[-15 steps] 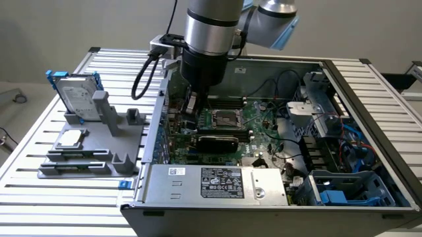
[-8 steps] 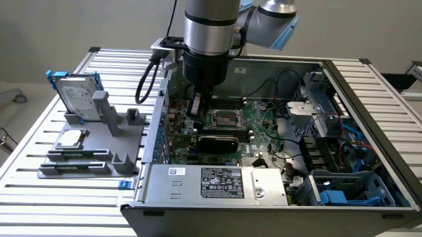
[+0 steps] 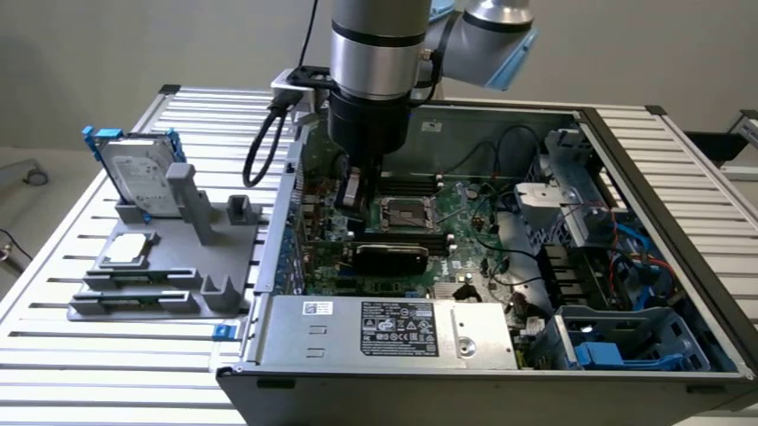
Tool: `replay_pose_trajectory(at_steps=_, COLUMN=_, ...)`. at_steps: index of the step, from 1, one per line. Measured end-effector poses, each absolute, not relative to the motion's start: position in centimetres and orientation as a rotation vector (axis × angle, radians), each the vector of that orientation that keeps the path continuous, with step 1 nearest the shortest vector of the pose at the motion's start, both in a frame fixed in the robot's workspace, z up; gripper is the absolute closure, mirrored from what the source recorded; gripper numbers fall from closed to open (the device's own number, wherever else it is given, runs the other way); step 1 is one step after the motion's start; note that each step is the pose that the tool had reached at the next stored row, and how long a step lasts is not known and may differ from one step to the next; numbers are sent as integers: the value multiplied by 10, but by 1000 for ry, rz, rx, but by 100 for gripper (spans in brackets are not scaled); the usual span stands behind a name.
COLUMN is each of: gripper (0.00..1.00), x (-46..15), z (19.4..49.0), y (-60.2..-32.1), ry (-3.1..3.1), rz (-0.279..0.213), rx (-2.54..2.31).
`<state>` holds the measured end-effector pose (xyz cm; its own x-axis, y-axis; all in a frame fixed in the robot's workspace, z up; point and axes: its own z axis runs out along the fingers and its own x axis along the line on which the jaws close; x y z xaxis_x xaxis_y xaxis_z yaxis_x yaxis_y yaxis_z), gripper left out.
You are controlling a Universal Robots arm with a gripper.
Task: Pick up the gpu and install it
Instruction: 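Press down on the gpu until it lock into place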
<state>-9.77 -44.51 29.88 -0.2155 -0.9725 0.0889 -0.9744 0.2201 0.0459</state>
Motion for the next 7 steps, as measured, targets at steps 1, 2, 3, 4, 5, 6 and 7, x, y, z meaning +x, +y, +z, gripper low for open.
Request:
replay_pose_trajectory(at_steps=1, gripper=89, x=-98, z=299, y=-445, ry=-2375, rz=30, rx=1902)
replay_pose_trajectory(at_steps=2, gripper=89, x=-98, z=299, y=-445, ry=-2375, rz=30, rx=1902)
replay_pose_trajectory(at_steps=3, gripper=89, x=-98, z=299, y=-445, ry=-2375, rz=30, rx=1902)
replay_pose_trajectory(at_steps=4, gripper=89, x=-98, z=299, y=-445, ry=-2375, rz=30, rx=1902)
replay_pose_trajectory(at_steps=5, gripper=89, x=-98, z=299, y=-445, ry=-2375, rz=30, rx=1902)
replay_pose_trajectory(at_steps=6, gripper=89, x=-98, z=299, y=-446, ry=-2375, rz=30, rx=1902)
replay_pose_trajectory(at_steps=7, gripper=89, x=-98, z=299, y=-446, ry=-2375, rz=30, rx=1902)
